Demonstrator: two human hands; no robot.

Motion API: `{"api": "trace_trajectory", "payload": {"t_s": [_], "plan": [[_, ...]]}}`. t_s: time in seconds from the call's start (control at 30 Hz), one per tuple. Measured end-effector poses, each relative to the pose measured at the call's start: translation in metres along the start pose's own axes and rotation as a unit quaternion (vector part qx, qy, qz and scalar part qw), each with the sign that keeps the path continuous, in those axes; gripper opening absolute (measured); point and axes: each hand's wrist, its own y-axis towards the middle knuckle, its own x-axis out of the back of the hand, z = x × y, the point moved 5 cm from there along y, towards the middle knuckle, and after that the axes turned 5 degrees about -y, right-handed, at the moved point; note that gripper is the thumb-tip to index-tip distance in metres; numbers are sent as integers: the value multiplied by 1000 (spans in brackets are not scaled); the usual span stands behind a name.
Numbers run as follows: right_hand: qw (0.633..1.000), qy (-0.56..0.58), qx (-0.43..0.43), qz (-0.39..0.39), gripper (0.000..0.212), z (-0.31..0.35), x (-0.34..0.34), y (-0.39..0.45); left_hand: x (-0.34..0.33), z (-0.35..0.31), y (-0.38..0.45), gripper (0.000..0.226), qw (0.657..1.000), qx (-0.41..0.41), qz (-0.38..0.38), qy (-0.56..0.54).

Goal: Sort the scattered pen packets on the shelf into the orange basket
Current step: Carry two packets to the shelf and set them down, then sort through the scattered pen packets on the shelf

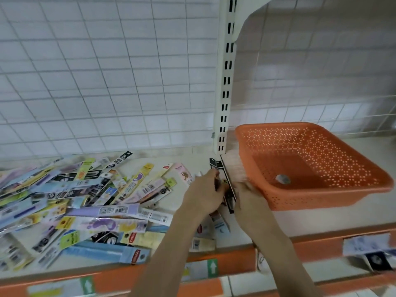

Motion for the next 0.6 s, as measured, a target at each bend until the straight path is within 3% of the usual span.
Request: {"api": "trace_trajectory", "payload": {"t_s": [0.1,0.33,0.47,0.6], "plan": [[1000,2,5,13,46,1,1,1,0,-3,-4,40,999,-14,23,44],[1000,23,-1,14,32,8,3,6,53,10,-28,30,999,-24,-31,35],[999,45,14,4,27,21,3,16,91,48,-51,29,993,32,-106,41],[998,45,23,46,20,33,-3,24,116,83,-77,30,981,95,-156,59]]}}
